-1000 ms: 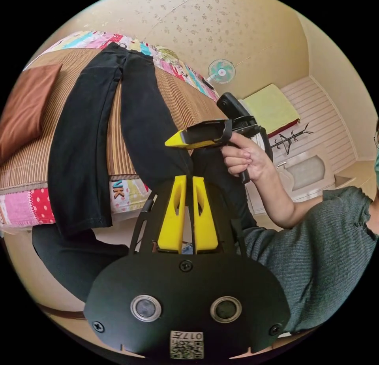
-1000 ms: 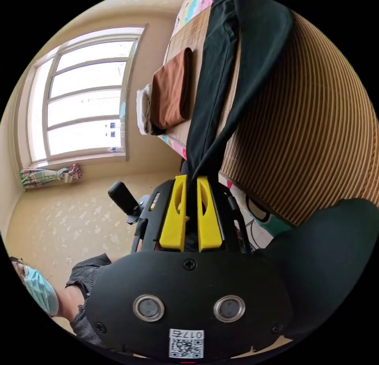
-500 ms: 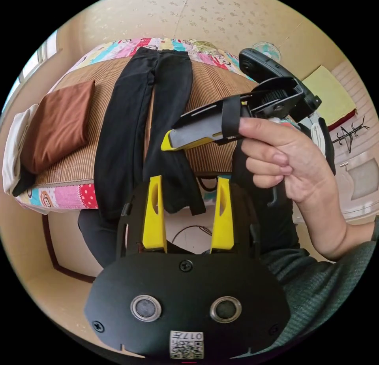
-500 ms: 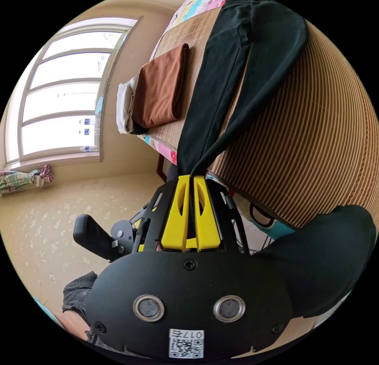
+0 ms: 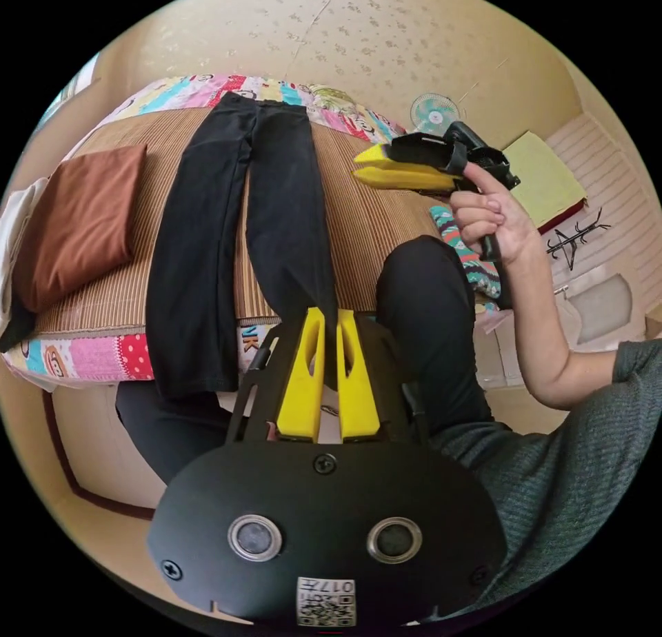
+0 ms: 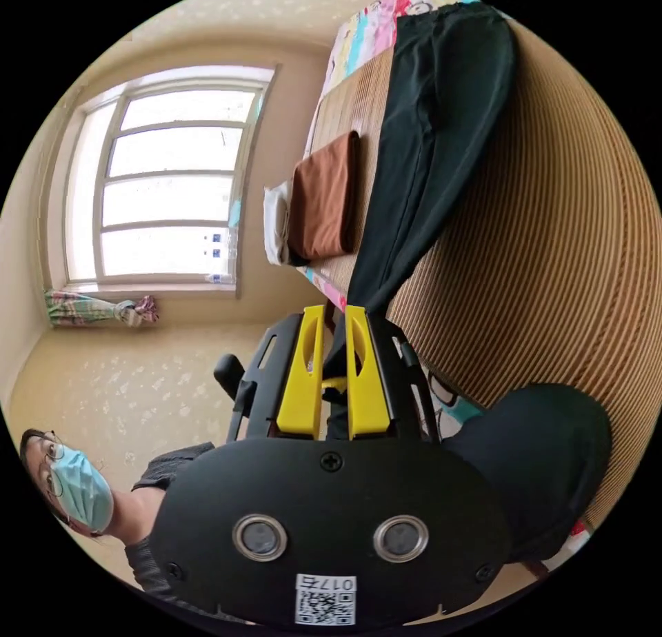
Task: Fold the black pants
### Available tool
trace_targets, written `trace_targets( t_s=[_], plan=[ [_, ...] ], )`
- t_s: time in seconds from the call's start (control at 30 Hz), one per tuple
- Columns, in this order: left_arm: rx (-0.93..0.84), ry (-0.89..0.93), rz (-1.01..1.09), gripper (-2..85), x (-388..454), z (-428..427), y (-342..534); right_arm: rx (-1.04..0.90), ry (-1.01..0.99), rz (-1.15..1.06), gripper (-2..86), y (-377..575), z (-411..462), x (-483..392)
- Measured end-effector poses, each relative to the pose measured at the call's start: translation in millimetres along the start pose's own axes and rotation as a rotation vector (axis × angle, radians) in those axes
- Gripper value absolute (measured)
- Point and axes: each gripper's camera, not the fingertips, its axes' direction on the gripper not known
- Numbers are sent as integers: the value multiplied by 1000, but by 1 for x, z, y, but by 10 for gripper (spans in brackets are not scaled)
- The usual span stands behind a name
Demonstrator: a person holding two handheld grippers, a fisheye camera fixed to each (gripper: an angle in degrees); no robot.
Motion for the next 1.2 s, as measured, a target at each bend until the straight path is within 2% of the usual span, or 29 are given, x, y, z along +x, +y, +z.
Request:
trace_targets(
  t_s=[0.07, 0.27, 0.4, 0.57, 0.77, 0.83, 1.0, 1.07, 1.2],
  plan=[
    [-11, 24, -21, 6, -6, -2, -1, 149, 51, 5, 78, -38, -74, 26],
    [-46, 180, -68, 2, -27, -4, -4, 261, 116, 179, 99, -187, -172, 164],
    [-43, 285, -122, 0, -47, -11, -10, 416, 79, 206, 103, -257, -191, 237],
    [-34, 353, -157, -2, -63, -17, -7, 549, 138, 314, 112, -343, -182, 315],
    [-28, 457, -192, -3, -73, -12, 1, 772, -157, 376, 94, -382, -161, 386],
    [-16, 510, -200, -4, -76, -7, 4, 798, -156, 395, 77, -391, -156, 397],
    [41, 685, -253, -6, -89, 7, 24, 759, 53, 370, 17, -417, -124, 372],
    [73, 762, -269, -7, -95, 11, 35, 730, 287, 295, 9, -426, -101, 322],
    [159, 871, -346, -9, -105, 21, 66, 705, 523, 72, 6, -439, -31, 222]
  ],
)
